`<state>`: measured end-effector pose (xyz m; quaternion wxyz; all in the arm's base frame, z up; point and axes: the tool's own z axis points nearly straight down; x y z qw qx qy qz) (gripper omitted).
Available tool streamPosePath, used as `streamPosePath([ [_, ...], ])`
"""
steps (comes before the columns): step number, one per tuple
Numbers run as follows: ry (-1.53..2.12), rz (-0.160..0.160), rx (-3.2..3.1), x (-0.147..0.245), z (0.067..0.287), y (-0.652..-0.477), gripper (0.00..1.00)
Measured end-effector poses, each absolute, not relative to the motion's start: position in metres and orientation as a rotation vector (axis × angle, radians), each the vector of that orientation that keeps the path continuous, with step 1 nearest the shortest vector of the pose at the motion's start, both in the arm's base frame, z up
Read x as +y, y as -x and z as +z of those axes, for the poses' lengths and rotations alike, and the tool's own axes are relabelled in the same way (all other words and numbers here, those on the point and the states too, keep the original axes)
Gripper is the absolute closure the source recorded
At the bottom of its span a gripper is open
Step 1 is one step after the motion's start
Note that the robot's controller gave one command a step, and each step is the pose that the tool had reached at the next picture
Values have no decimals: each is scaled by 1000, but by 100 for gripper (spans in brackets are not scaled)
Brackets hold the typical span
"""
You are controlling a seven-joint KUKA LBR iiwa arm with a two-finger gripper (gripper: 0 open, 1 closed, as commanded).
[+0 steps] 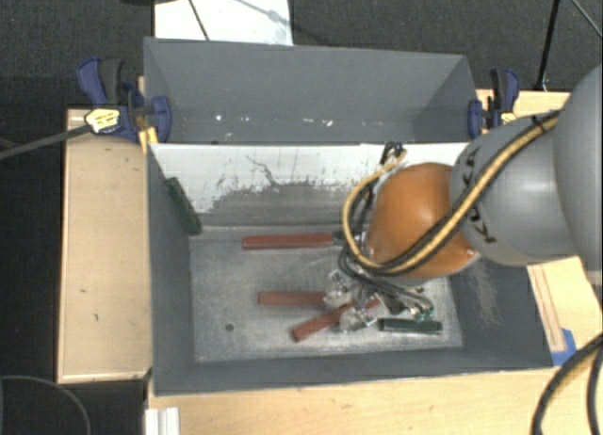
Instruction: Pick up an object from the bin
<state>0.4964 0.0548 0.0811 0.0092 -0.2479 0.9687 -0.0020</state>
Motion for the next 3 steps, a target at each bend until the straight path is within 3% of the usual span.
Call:
streamPosePath([
  [3, 778, 1, 3044, 56, 138, -492, 100],
])
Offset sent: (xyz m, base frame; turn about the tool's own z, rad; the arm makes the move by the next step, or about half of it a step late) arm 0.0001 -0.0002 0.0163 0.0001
